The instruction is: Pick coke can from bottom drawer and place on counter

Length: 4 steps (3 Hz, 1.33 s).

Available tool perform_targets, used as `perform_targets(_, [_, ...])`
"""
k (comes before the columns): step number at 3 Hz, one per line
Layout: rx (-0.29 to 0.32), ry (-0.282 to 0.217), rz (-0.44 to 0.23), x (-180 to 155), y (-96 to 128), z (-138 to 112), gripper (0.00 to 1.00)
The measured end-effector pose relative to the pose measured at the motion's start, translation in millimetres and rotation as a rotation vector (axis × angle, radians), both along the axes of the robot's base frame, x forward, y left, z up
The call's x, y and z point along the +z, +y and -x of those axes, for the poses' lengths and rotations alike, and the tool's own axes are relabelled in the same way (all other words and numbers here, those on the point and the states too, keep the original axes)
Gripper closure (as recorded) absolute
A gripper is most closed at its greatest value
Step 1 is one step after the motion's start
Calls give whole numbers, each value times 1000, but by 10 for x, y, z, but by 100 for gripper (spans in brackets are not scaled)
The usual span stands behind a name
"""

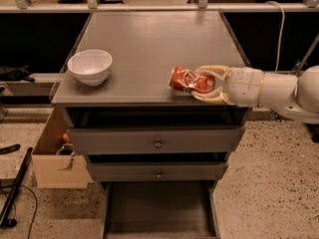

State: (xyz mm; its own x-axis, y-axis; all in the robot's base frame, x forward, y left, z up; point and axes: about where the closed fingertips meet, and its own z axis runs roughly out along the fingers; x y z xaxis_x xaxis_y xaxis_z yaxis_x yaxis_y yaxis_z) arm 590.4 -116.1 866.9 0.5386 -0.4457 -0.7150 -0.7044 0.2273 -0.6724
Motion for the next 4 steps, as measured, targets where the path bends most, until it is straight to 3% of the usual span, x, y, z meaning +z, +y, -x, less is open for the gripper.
perform_targets(1, [-29, 44, 10, -134, -99, -76, 100])
perform_targets(2, [-29, 44, 10, -133, -99, -77, 100])
perform_targets(3, [-31, 25, 40, 66, -67, -252, 100])
perform_targets(4, [-31, 19, 43, 110, -53, -295, 84])
